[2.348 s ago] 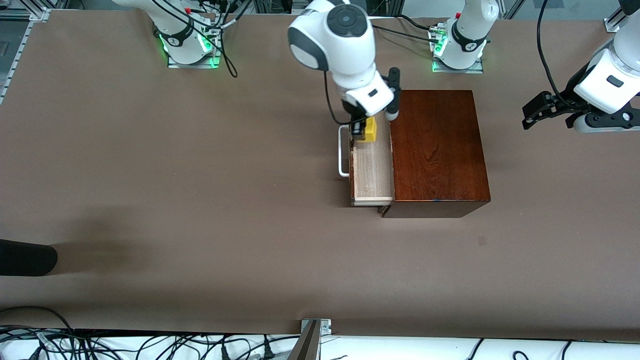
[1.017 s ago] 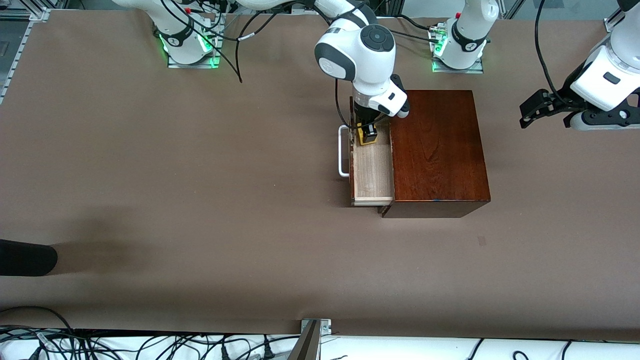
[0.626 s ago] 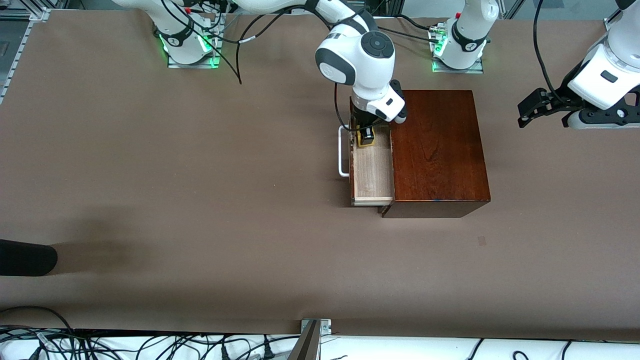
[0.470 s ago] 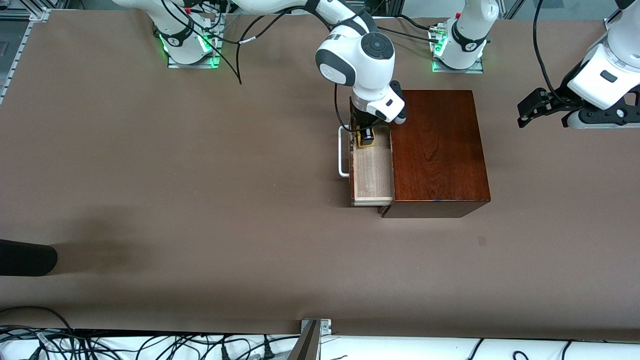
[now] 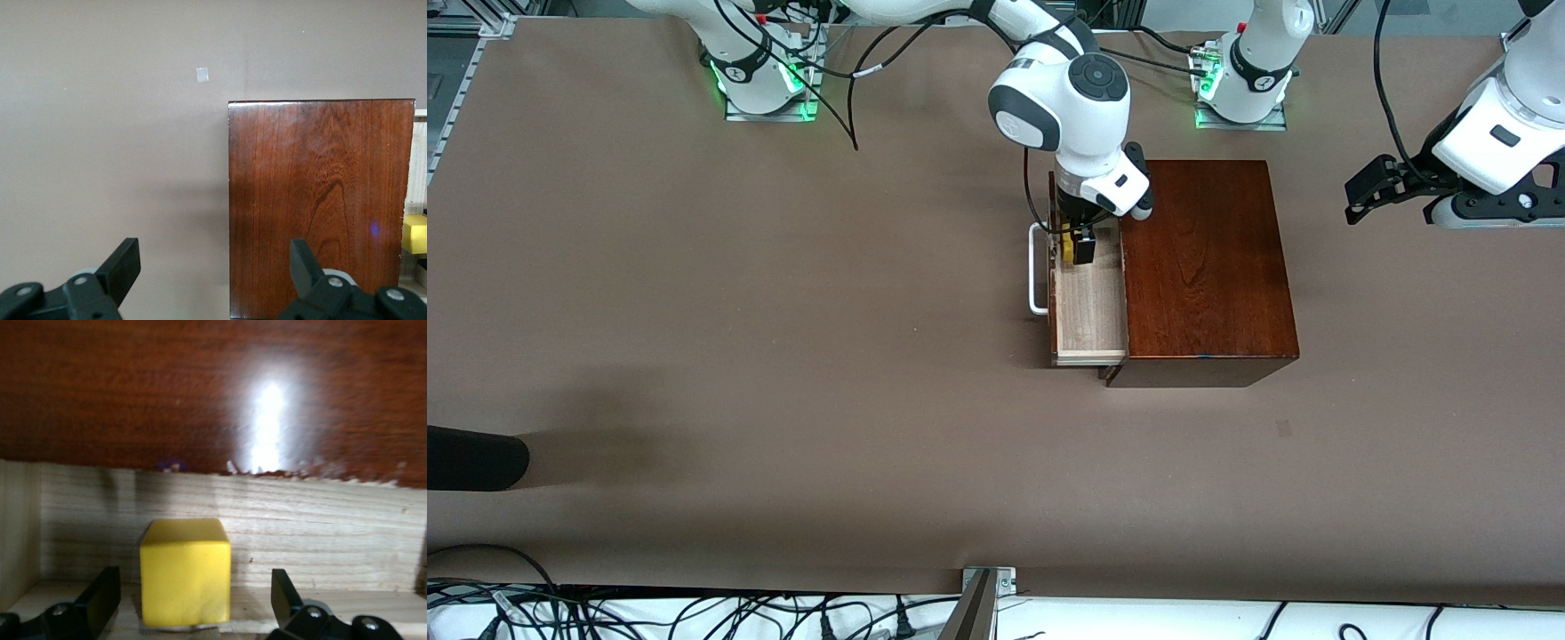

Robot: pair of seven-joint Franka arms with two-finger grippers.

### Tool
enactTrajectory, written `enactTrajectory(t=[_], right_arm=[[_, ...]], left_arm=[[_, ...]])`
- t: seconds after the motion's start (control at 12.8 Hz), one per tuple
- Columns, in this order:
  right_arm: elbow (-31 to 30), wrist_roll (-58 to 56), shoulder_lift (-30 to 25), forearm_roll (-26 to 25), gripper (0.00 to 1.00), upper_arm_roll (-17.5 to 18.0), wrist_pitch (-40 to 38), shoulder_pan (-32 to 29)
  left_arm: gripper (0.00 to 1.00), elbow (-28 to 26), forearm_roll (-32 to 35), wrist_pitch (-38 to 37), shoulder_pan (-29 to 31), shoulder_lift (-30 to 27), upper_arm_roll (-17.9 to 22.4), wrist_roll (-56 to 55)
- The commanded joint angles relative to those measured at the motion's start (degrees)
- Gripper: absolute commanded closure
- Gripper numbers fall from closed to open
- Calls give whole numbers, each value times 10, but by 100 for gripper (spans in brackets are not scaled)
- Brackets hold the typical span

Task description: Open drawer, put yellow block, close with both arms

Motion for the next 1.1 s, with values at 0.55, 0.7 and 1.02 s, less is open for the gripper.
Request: enactTrajectory(t=[0.55,0.7,1.02], right_arm=[[12,46,-147,18,0,-17,-134,-67],[12,42,-169,19,0,-17,-133,-118],[8,47,-222,20,0,-47,-141,-175]], left_arm=[[0,26,-14,-23,-17,7,1,116],[0,28,-14,-35,-37,11,-4,180],[0,29,-41,-73,-79,68,-15,424]])
